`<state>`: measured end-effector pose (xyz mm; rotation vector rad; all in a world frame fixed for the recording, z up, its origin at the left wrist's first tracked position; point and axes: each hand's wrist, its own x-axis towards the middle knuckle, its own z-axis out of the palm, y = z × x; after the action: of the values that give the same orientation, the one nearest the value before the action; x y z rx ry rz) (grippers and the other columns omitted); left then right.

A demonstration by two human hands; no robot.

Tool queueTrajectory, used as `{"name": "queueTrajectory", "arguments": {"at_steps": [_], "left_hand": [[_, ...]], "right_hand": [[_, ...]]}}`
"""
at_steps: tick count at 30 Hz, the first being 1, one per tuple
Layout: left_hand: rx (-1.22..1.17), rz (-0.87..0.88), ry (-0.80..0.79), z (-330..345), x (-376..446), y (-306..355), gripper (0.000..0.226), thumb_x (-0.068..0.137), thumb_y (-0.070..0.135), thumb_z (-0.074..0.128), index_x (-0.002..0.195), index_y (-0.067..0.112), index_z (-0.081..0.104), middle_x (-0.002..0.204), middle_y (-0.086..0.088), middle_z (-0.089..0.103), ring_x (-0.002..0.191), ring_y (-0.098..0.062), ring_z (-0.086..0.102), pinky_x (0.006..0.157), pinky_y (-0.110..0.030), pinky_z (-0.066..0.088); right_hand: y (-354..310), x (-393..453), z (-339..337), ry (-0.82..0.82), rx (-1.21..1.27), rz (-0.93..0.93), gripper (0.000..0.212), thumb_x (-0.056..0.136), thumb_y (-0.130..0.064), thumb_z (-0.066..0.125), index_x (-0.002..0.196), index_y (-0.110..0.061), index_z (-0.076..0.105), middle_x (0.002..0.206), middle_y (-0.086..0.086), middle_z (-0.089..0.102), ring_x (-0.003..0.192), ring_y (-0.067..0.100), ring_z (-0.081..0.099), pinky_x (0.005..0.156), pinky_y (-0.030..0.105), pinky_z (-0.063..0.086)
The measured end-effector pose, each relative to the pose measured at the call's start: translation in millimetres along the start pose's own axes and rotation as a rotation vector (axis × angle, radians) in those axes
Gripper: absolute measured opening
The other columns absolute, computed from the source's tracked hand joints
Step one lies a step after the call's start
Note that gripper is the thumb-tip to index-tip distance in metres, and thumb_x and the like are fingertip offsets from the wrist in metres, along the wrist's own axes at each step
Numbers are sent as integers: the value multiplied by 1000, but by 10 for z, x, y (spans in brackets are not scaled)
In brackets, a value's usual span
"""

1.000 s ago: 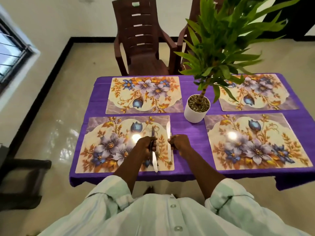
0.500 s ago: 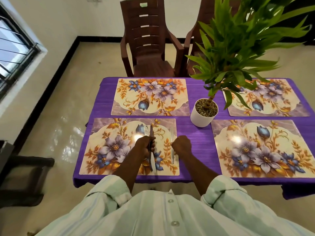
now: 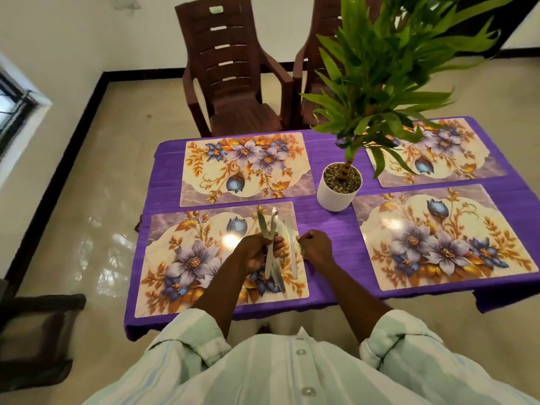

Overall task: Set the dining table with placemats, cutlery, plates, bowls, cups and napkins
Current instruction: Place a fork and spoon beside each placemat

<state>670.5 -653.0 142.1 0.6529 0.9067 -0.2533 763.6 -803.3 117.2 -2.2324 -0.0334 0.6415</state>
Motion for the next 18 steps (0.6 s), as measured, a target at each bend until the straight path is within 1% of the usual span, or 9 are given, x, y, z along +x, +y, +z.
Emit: {"name": "queueTrajectory", "arguments": {"at_steps": [1,3,5,6,8,10,13,15,18], "left_hand": [[8,-15,-42,73,-1,-13,24,94,-3,42,103,-6,63,91,-18,69,85,-26,67,71,-33,59],[43,-35,-117,249,31,-61,30,93,-9,37,114,-8,59,92,-18,71,90,-27,66,81,-38,57],[77,-49,-167,454,63,-136,27,94,-10,38,109,-9,60,94,-17,72,91,-27,66,93,-40,52],[101,-53,-175,571,90,-188,23,94,-9,41,105,-8,61,94,-16,72,88,-26,67,94,-39,52],[164,-46,-169,819,147,-297,14,93,-6,49,96,-4,62,83,-12,72,74,-21,70,82,-33,57],[195,-58,-164,1054,225,-410,8,91,-3,57,87,0,64,68,-8,70,61,-17,68,68,-30,58],[195,-126,-153,1486,366,-582,16,92,1,57,78,1,64,60,-8,66,52,-17,65,55,-27,58],[196,-140,-130,1786,483,-707,26,93,3,55,69,2,66,52,-5,61,42,-15,57,44,-22,51],[258,-129,-99,2299,664,-974,31,94,7,55,64,6,62,41,2,38,30,-9,34,33,-13,28]], "right_hand": [[23,-34,-60,14,86,21,23,87,-19,68,67,-11,61,66,10,66,62,26,65,63,41,54],[86,-97,-208,39,206,49,25,88,-14,65,64,-10,59,60,11,62,53,24,59,55,38,52],[165,-142,-356,72,262,64,26,88,-13,63,63,-8,58,58,11,60,49,21,56,54,35,50],[226,-157,-441,94,301,82,26,88,-12,62,63,-7,59,57,11,60,48,21,56,55,36,50],[350,-169,-620,129,383,120,24,88,-11,62,64,-7,59,55,9,60,47,20,56,57,35,52],[459,-180,-815,151,439,146,23,87,-9,61,65,-7,59,53,8,58,44,17,55,52,29,51],[657,-142,-1175,154,515,181,17,87,-4,58,70,-4,59,55,9,57,39,12,53,42,20,45],[829,-85,-1414,148,567,198,15,87,-3,60,72,-5,60,59,11,58,40,14,52,42,21,42],[1160,-17,-1871,149,627,218,9,87,-4,62,79,-2,65,60,12,59,44,19,54,43,22,40]]}}
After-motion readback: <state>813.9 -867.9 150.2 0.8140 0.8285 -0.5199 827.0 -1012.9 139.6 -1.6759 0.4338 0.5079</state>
